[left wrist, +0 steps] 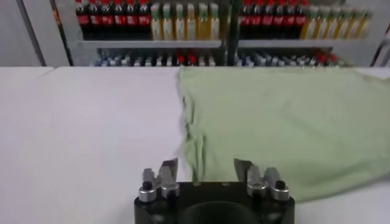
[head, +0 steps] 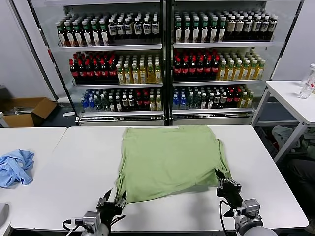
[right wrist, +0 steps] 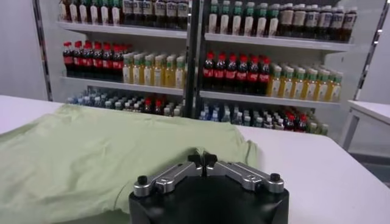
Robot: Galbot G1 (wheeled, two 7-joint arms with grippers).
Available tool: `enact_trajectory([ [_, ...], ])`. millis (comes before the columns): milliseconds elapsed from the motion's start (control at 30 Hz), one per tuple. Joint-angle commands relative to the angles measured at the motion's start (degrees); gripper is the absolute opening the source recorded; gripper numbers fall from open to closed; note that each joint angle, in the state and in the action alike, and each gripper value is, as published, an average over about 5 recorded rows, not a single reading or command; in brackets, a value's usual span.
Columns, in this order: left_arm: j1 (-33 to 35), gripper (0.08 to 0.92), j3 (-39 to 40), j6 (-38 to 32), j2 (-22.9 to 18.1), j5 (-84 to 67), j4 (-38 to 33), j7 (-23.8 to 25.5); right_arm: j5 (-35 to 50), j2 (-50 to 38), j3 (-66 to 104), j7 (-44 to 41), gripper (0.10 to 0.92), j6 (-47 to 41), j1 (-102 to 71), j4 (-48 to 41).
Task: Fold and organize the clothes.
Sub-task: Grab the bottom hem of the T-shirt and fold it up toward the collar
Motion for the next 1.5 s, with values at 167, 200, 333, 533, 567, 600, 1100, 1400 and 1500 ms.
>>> enact_trajectory([
  [167,1.6,0.563,0.5,1.4,-0.3,0.6,1.9,1.5,0.2,-0.3,-0.1,0.1,0.115,0.1,0.4,0.9],
  [200,1.6,0.537,0.4,1.4,-0.2,-0.2,1.9,1.9,0.3,-0.3,0.0,0.1,0.115,0.1,0.4,0.9],
  [333,1.1,0.425,-0.3,1.3,0.7,-4.2,2.3,3.1,0.7,-0.3,0.8,0.2,0.115,0.2,0.6,1.1],
  [533,-0.7,0.251,-2.2,1.0,1.9,-12.4,2.2,4.2,1.2,-0.4,1.8,0.1,0.115,0.6,1.6,0.8],
  [567,-1.1,0.217,-2.9,0.6,2.2,-14.2,1.8,4.2,1.4,-0.6,1.9,0.1,0.115,0.6,2.0,0.6],
  [600,-1.7,0.191,-3.6,0.2,2.4,-16.0,1.4,4.3,1.6,-0.7,2.0,0.1,0.115,0.7,2.5,0.4],
  [1100,-20.4,0.083,-6.8,-2.6,7.3,-36.7,6.8,3.9,3.1,-3.2,-2.9,-0.7,0.115,1.1,17.4,-11.4],
  [1400,-34.2,0.083,-0.7,-4.9,7.2,-34.9,21.5,3.1,0.9,-2.2,-8.2,-1.3,0.115,-0.1,25.9,-20.1],
  [1500,-36.1,0.083,1.3,-5.2,6.5,-32.4,24.8,3.2,-1.2,-1.0,-9.5,-1.9,0.115,-1.6,27.8,-21.9],
])
